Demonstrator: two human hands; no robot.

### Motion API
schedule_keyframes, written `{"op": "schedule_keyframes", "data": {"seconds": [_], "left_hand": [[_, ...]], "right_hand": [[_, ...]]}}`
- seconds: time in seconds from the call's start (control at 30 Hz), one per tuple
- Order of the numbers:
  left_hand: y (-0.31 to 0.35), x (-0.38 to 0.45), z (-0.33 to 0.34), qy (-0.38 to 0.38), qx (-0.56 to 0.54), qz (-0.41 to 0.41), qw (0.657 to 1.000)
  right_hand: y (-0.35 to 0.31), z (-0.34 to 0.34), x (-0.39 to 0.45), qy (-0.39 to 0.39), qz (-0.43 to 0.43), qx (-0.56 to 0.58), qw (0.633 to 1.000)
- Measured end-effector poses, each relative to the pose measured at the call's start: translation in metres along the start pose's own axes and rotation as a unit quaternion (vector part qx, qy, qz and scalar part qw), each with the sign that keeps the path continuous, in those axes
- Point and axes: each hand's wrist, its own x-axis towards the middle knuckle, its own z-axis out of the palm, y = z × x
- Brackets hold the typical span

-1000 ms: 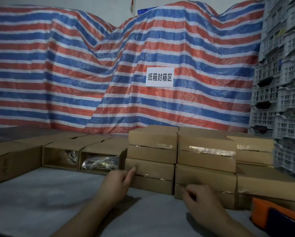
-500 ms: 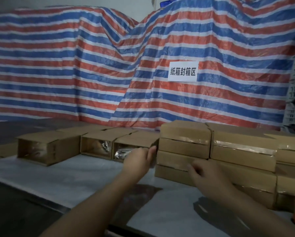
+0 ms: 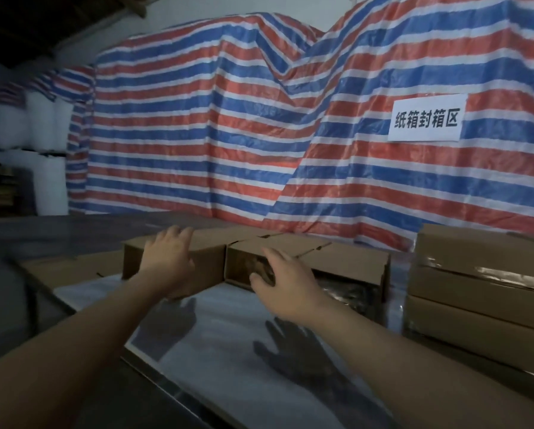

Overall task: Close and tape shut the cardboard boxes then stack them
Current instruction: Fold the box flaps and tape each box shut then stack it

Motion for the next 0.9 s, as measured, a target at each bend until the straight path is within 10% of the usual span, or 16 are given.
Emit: {"op": "schedule_keyframes", "data": {"seconds": [0.4,0.77,0.9], "left_hand": [[-0.054,0.02,0.015,-0.07,0.144,0.024,0.987],[0.003,-0.005,-0.087,0.048,0.006,0.2,0.979],[0.049,-0.028,-0.12,-0.025,-0.057,0.201,0.978]], "right_hand": [[-0.002,0.056,0.048,-0.054,0.001,0.011,0.998],[-0.071,-0.007,0.034,-0.034,0.044,0.22,0.974],[-0.083,-0.039,0.007,-0.028,0.1,0.343,0.934]]}}
